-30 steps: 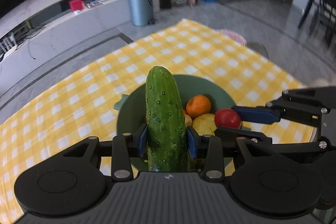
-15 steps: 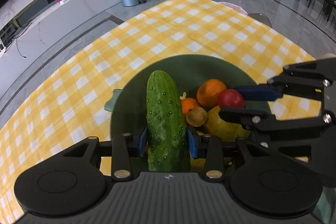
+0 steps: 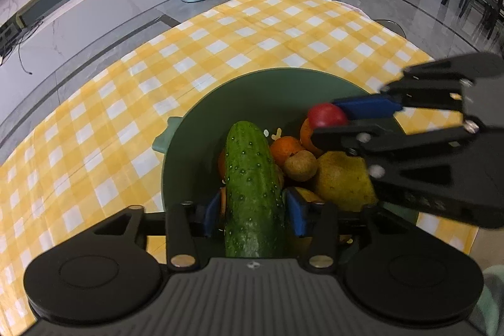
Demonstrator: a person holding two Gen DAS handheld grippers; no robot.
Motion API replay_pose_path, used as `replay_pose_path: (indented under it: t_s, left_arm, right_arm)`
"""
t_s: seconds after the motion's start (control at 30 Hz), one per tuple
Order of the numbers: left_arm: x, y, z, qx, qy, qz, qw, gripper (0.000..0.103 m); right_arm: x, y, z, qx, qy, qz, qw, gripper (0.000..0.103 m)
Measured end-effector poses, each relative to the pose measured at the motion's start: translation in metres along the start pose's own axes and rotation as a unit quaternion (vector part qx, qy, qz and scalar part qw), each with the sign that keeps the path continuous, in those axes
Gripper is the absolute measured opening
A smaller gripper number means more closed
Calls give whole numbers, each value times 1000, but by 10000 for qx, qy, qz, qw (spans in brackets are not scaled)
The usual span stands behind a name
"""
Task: Organize fruits
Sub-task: 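Lower both items into the colander and open both tools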
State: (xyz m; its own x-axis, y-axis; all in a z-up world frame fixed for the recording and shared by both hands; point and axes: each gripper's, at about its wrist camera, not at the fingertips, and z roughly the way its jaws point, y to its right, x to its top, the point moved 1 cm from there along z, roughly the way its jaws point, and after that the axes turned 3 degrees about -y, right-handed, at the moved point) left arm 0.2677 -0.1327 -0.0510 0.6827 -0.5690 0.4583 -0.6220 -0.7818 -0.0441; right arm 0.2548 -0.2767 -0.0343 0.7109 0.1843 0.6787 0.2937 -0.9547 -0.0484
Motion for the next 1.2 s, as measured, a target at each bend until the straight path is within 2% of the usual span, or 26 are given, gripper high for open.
replay_pose_path:
  t_s: [0.1, 0.23, 0.6, 0.87, 0.9, 0.93, 0.97, 1.1, 1.2]
  left_arm:
    - [-2, 3, -7, 49, 150, 119, 9998, 68]
    - [-4, 5, -16, 399, 460, 103, 9981, 71]
    - [-14, -6, -24, 413, 642, -681, 9948, 72]
    - [-21, -2, -41, 424, 755, -759, 9934, 72]
    - [-22, -1, -44, 435, 781, -755, 9931, 72]
    - [-22, 0, -47, 450, 801, -756, 9929, 72]
    - [-24, 1, -52, 452, 837, -762, 9925, 72]
    - [-28, 6, -72, 448, 1030, -800, 9904, 72]
    - [-33, 10, -91, 467, 1233, -873, 9874, 73]
  right_arm:
    - [7, 0, 9, 30, -73, -8, 10000, 23]
    - [16, -3, 23, -56, -150, -231, 9996, 23]
    - [20, -3, 53, -216, -482, -420, 9977, 23]
    - [24, -7, 50, -256, -574, -392, 9973, 25]
    - [24, -7, 49, -266, -579, -401, 9972, 27]
    - [25, -9, 46, -291, -549, -415, 9972, 35]
    - [27, -10, 43, -310, -506, -425, 9973, 38]
    - [32, -11, 25, -318, -397, -364, 9980, 44]
    - [34, -13, 2, -249, -235, -254, 9991, 55]
